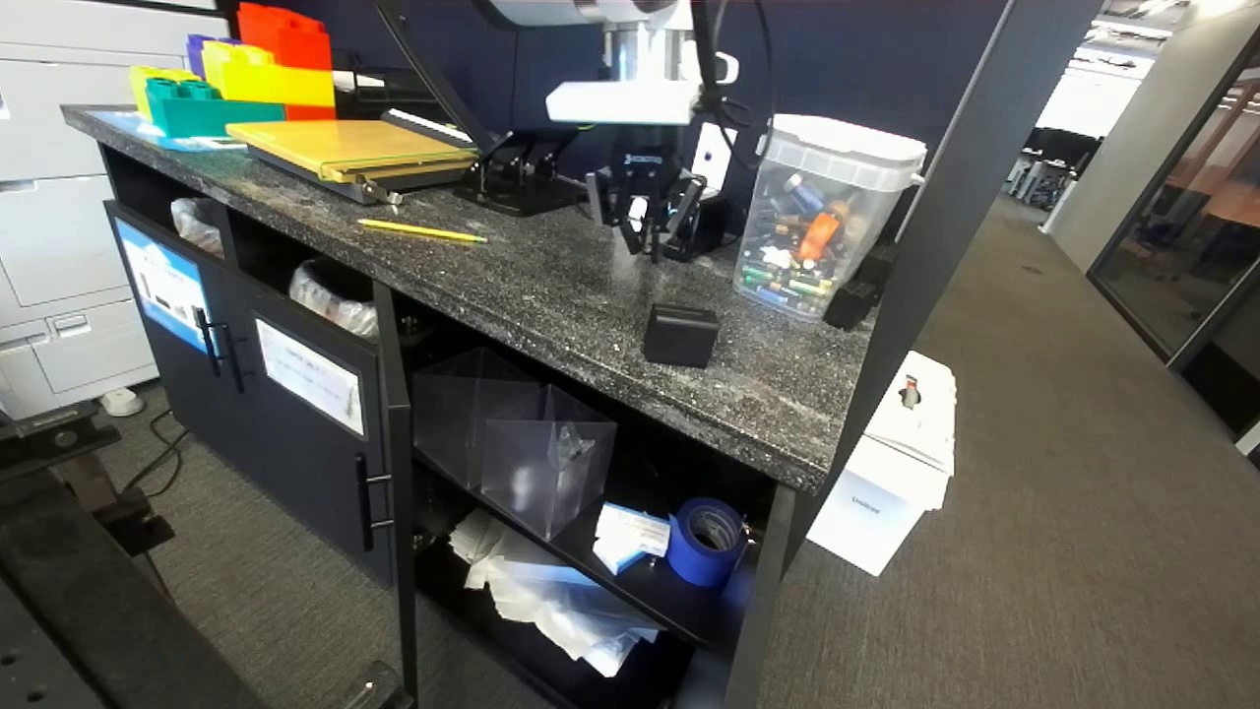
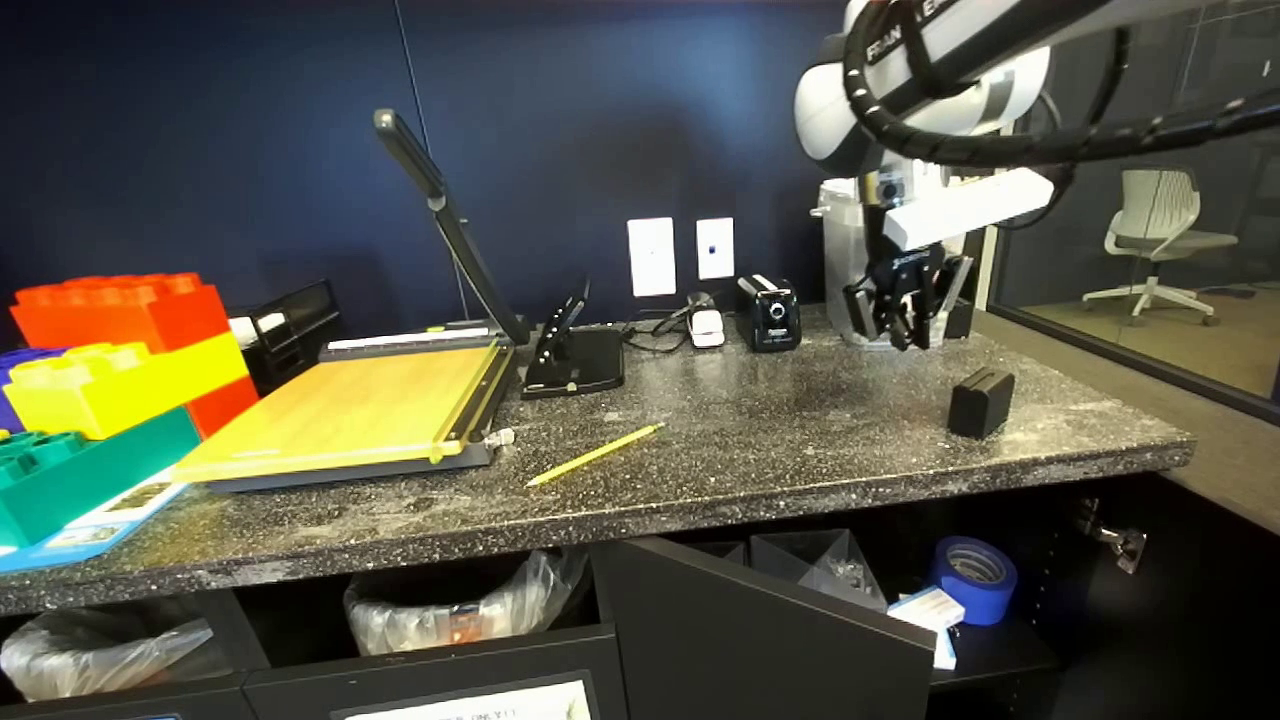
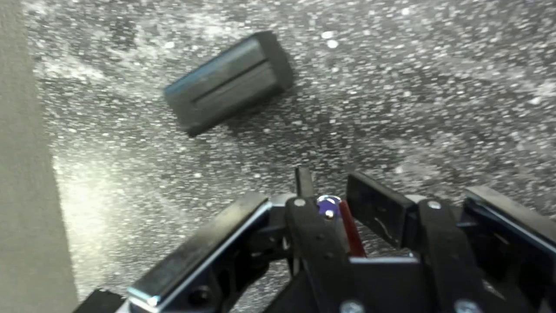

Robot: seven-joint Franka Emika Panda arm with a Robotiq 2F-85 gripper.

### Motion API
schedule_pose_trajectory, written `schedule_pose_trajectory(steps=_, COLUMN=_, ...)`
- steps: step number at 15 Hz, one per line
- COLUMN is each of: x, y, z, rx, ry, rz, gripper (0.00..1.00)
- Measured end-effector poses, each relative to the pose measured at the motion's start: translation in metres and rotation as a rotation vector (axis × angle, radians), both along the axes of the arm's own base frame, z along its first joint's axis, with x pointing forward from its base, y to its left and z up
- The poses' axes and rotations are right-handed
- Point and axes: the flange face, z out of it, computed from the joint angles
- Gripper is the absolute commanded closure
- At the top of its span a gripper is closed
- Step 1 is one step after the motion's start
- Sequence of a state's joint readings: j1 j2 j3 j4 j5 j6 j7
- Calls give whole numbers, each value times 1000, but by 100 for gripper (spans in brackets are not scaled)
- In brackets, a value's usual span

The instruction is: Move the red stapler to the left.

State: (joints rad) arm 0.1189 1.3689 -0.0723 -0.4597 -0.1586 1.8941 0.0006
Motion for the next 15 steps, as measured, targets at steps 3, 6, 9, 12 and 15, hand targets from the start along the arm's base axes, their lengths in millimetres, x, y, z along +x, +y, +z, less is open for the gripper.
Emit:
schedule_pose_trajectory(steps=3, x=-15, y=60, z=-33, rx=-5, ry=59, rz=64, gripper=93)
schedule_pose_trajectory(steps=6, x=-31, y=97, z=-69, rx=-12, ry=103, rz=105, gripper=93)
schedule_pose_trajectory(steps=9, x=-39, y=114, z=-86, rx=-13, ry=124, rz=126, gripper=70)
schedule_pose_trajectory(steps=12, x=-39, y=114, z=-85, rx=-2, ry=132, rz=132, gripper=42)
schedule_pose_trajectory(steps=15, x=-40, y=108, z=-79, rx=0, ry=167, rz=138, gripper=23)
